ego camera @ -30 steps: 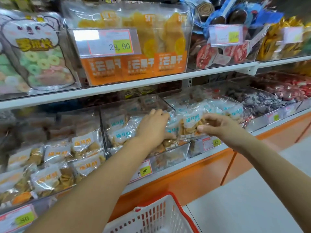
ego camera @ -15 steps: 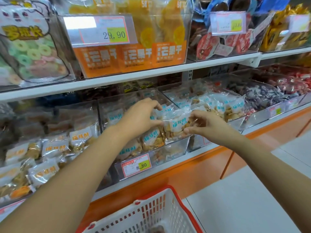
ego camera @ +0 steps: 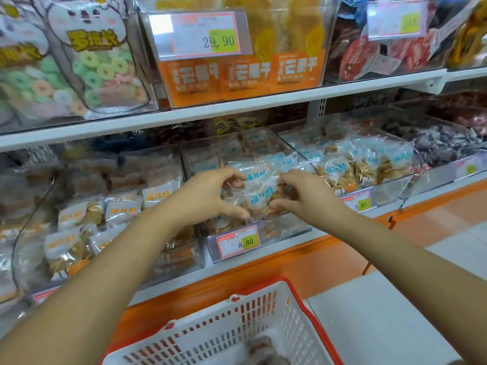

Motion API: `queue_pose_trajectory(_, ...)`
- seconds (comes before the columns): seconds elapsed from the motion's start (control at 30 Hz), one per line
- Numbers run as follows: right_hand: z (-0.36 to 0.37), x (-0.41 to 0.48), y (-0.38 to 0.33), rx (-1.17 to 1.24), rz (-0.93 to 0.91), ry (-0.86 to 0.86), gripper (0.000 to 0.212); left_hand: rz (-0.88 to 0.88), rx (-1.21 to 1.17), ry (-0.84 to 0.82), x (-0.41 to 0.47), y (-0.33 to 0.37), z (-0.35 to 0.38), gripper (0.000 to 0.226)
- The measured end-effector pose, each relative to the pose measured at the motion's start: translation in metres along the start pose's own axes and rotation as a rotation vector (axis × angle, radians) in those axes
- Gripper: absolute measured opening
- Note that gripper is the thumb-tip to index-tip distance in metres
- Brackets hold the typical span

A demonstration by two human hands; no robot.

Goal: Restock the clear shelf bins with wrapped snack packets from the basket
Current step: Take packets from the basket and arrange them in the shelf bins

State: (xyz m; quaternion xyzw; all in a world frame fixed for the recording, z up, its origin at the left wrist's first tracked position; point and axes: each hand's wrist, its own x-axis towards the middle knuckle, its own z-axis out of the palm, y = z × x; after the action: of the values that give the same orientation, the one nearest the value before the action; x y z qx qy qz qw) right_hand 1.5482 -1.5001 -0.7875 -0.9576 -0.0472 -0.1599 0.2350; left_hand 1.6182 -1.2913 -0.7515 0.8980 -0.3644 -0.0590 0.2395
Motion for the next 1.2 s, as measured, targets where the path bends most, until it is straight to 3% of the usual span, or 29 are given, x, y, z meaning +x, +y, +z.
queue_pose_trajectory(0.07, 0.0, 0.0, -0.001, 0.016, 0.059, -0.062, 0.028, 0.047, -0.004, -0.025, 0.002, 0.015, 0.006, 0.066)
queue_pose_trajectory(0.23, -0.008, 0.003, 0.001, -0.1, 0.127, -0.174, 0.025, 0.097, 0.317, 0.124, 0.016, 0.026, 0.032, 0.039)
queue_pose_trajectory(0.37, -0.019, 0.013, -0.002, -0.084, 0.215, -0.225, 0.035, 0.112, 0.438, 0.004, 0.034, 0.035, 0.025, 0.035)
queue_pose_trajectory(0.47, -0.016, 0.02, -0.012, -0.199, 0.249, -0.319, 0.033, 0.123, 0.493, -0.092, 0.035, 0.03, 0.025, 0.032)
queue_pose_trajectory(0.57, -0.009, 0.02, -0.019, -0.275, 0.241, -0.358, 0.03, 0.128, 0.521, -0.092, 0.03, 0.021, 0.036, 0.031)
queue_pose_trajectory(0.67, -0.008, 0.009, -0.016, -0.18, 0.26, -0.298, 0.03, 0.105, 0.553, -0.08, 0.029, 0.024, 0.038, 0.031)
queue_pose_trajectory(0.73, -0.012, -0.005, -0.013, -0.046, 0.27, -0.137, 0.026, 0.119, 0.586, -0.016, 0.022, 0.029, 0.036, 0.032)
queue_pose_trajectory(0.8, -0.015, -0.025, -0.011, 0.013, 0.247, 0.096, 0.026, 0.176, 0.555, 0.175, 0.004, 0.025, 0.039, 0.04)
queue_pose_trajectory(0.87, -0.012, -0.045, -0.01, 0.01, 0.203, 0.165, 0.03, 0.268, 0.374, 0.39, -0.03, 0.018, 0.047, 0.035)
queue_pose_trajectory(0.93, 0.006, -0.061, -0.009, -0.046, 0.186, 0.009, 0.037, 0.321, 0.28, 0.447, -0.066, 0.006, 0.064, 0.029)
queue_pose_trajectory(1.0, 0.04, -0.075, -0.006, -0.074, 0.205, -0.184, 0.04, 0.302, 0.269, 0.392, -0.099, -0.014, 0.087, 0.036)
queue_pose_trajectory(1.13, 0.136, -0.114, 0.007, 0.001, 0.354, -0.565, 0.026, 0.134, 0.303, 0.088, -0.154, -0.073, 0.135, 0.037)
queue_pose_trajectory(1.2, 0.178, -0.134, 0.017, -0.017, 0.416, -0.721, 0.014, 0.051, 0.302, -0.025, -0.179, -0.106, 0.149, 0.018)
